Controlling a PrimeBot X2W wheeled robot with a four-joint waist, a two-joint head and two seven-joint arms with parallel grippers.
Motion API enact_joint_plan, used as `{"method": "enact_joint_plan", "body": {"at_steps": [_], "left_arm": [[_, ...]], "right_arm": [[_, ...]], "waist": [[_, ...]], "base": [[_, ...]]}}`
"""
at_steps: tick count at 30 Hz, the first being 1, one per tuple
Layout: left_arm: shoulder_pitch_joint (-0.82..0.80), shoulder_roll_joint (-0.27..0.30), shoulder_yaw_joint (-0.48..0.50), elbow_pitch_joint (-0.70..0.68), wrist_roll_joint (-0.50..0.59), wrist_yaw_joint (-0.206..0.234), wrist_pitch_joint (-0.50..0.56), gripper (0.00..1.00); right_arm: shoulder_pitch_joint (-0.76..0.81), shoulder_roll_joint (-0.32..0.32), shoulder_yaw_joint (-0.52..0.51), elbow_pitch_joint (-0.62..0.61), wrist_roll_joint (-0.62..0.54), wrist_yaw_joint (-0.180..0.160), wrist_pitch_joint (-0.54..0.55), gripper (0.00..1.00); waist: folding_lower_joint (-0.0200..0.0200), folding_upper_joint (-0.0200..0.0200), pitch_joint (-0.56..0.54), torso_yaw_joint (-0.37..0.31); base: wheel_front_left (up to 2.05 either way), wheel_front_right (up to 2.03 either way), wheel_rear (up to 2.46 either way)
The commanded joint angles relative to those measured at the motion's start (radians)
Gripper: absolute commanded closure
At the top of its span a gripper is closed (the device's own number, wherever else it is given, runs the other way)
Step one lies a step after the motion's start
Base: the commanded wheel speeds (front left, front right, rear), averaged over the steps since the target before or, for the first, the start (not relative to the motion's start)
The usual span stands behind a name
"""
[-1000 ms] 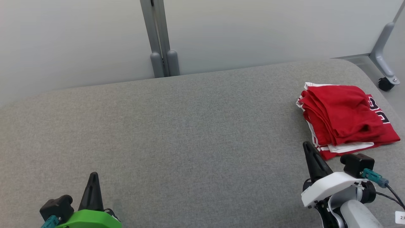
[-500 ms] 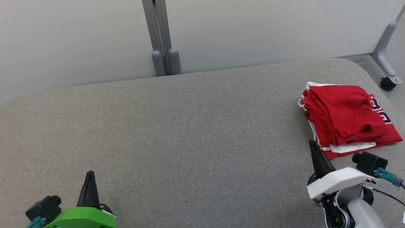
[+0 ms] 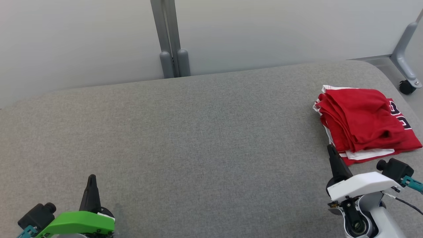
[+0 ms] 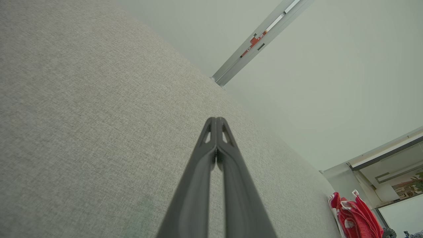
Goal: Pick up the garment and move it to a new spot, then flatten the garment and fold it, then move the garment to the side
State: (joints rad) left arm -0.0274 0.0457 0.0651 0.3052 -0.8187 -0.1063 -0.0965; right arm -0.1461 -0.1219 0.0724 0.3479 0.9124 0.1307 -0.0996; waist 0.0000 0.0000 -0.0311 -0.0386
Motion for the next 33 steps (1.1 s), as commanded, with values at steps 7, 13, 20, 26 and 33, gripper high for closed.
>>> {"method": "enact_joint_plan", "body": {"at_steps": [7, 13, 20, 26, 33], "left_arm": [[-0.04, 0.006, 0.011, -0.02, -0.108, -0.009, 0.027, 1.0], [-0.045, 0.006, 0.015, -0.025, -0.177, -0.01, 0.046, 1.0], [-0.051, 0.006, 0.02, -0.03, -0.252, -0.012, 0.067, 1.0], [-0.055, 0.006, 0.023, -0.034, -0.314, -0.014, 0.084, 1.0], [-0.061, 0.006, 0.027, -0.038, -0.382, -0.016, 0.102, 1.0]], "right_arm": [[0.001, 0.006, -0.029, -0.028, 0.095, 0.0, 0.028, 1.0], [0.003, 0.012, -0.046, -0.036, 0.156, 0.0, 0.047, 1.0], [0.008, 0.02, -0.064, -0.046, 0.224, 0.0, 0.068, 1.0], [0.012, 0.026, -0.078, -0.053, 0.278, 0.0, 0.084, 1.0], [0.015, 0.032, -0.094, -0.061, 0.338, 0.0, 0.104, 1.0]], "waist": [[0.0, 0.0, 0.003, 0.003], [0.0, 0.0, 0.005, 0.006], [0.0, 0.0, 0.008, 0.009], [0.0, 0.0, 0.01, 0.012], [0.0, 0.0, 0.013, 0.015]], "base": [[0.0, 0.0, 0.0], [0.0, 0.0, 0.0], [0.0, 0.0, 0.0], [0.0, 0.0, 0.0], [0.0, 0.0, 0.0]]}}
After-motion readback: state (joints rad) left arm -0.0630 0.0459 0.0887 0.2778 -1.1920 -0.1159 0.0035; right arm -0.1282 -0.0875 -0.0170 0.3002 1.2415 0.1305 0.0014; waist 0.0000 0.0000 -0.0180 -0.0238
